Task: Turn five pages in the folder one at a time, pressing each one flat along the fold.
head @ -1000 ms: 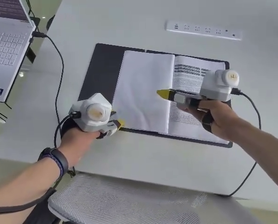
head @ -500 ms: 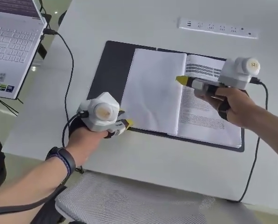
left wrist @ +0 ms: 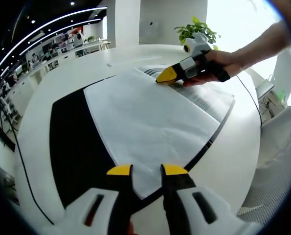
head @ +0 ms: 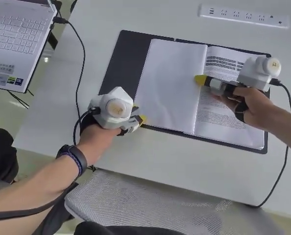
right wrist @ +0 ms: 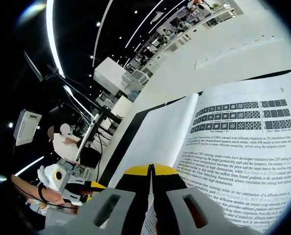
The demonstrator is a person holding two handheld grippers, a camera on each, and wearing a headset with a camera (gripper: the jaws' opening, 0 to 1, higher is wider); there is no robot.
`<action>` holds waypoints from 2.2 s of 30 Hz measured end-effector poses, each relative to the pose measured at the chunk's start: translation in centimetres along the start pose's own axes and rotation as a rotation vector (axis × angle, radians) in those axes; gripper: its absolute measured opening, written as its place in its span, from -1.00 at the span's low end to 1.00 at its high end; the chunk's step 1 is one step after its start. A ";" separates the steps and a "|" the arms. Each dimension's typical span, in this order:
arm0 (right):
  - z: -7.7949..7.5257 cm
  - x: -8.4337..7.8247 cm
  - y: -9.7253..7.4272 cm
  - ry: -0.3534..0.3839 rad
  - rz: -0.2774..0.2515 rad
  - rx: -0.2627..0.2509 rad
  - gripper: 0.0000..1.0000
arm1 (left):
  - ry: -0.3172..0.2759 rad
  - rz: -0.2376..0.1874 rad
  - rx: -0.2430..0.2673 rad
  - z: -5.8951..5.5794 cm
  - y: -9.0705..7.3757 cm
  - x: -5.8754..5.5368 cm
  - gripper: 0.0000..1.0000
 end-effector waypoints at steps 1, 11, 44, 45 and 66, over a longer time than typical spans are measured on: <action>0.0 0.0 0.0 0.000 0.001 0.002 -1.00 | -0.001 0.000 0.000 0.0 0.0 0.0 -0.57; -2.1 1.4 0.9 0.054 -0.043 0.011 -1.00 | -0.015 0.001 -0.001 0.0 0.0 0.2 -0.57; -6.8 8.5 4.3 0.320 -0.327 -0.094 -1.00 | -0.035 -0.012 -0.004 0.4 0.2 -0.1 -0.57; -6.8 8.7 4.3 0.320 -0.329 -0.098 -1.00 | -0.035 -0.011 -0.005 0.4 0.2 -0.1 -0.58; -5.1 5.8 2.9 0.269 -0.232 -0.039 -1.00 | -0.038 -0.014 -0.005 0.4 0.2 -0.2 -0.58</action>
Point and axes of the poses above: the centre of the closed fingertips' face, and the gripper's own axes: y roughly forward along the fingers, z roughly to its left, x roughly out of its top, the point moved 8 cm from there along -y, roughly backward along the fingers, and after that the axes turned 2 degrees about z, right-handed, at the moved point
